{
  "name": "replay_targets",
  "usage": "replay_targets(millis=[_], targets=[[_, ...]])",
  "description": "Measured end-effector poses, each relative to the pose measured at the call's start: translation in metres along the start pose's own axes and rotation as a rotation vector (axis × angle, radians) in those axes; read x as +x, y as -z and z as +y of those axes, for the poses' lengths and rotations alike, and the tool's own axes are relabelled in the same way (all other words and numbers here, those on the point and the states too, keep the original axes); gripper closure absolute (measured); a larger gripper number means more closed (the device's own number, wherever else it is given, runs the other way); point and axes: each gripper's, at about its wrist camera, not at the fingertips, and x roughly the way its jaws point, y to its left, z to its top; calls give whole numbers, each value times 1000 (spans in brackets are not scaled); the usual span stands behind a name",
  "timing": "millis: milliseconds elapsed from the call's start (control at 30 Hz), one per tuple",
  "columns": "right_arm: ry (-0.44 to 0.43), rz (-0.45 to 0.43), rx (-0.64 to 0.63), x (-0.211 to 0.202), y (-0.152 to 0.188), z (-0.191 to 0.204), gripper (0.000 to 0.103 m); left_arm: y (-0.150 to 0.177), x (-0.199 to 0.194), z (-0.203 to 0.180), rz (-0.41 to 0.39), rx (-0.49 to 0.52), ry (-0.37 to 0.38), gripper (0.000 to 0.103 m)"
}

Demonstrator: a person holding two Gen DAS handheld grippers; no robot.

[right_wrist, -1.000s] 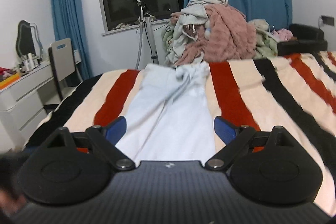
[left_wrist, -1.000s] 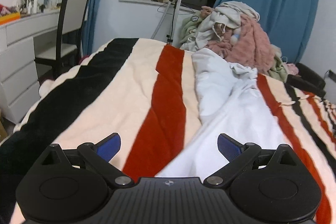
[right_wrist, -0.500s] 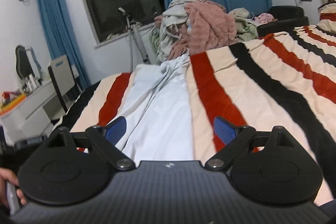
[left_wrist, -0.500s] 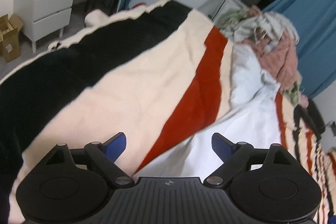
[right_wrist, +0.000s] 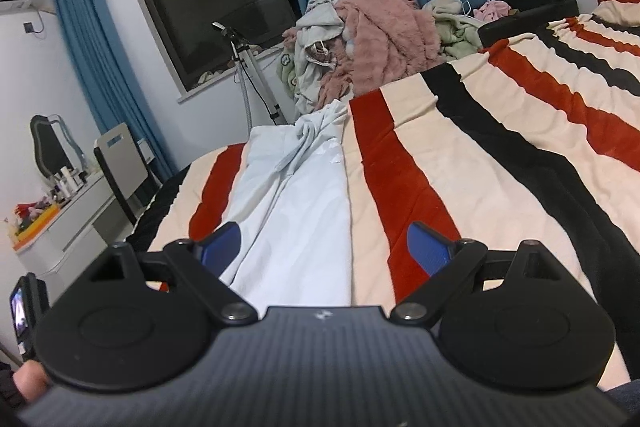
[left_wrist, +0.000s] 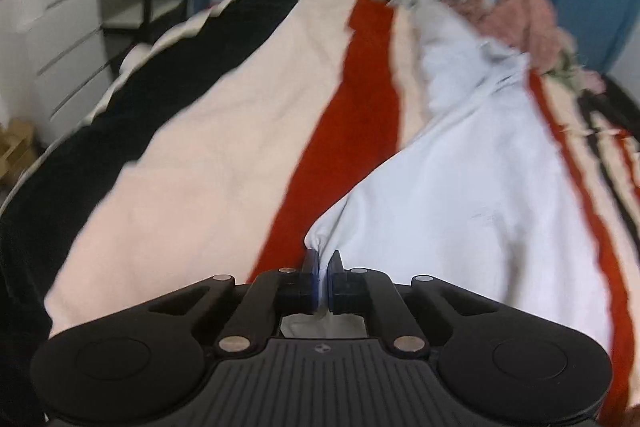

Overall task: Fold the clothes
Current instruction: 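Grasp the folded T-shirt edge with the left gripper and lift it, then grasp the strip end with the right gripper while the left gripper holds the other end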

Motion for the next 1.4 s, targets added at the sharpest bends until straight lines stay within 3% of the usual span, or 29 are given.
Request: replay_targets(millis=[67,233,500,600,700,767,933,1033,1233,1400], targets=[[-10,-6,6,-2,0,-2,11,1,-22,-11,-75,47,23,99],[-19,-18,23,-3,0,-7,11,28,-90,-65,-183,224,214,99],[-28,-25,57,-5,-1,-15,11,96,-53,-137,46,362,311,100],[-31,-20,64,-5,0,-17,11,115,-41,-155,113,403,346,95],[-29,-12,60,-2,1,-18,11,111,-48,-147,112,375,386,73],[-28,-5,54,0,2,-17,11,104,-54,-140,105,360,392,51],[-25,-4,20,3,4,-11,11,78,-69,-123,21,332,349,19],[-18,2,2,6,5,-8,11,58,-69,-110,-16,302,314,19],[-68,79,16,21,11,-7,11,28,-41,-76,19,109,308,18],[-149,305,249,60,26,-33,12,24,-5,-34,132,-107,282,18]])
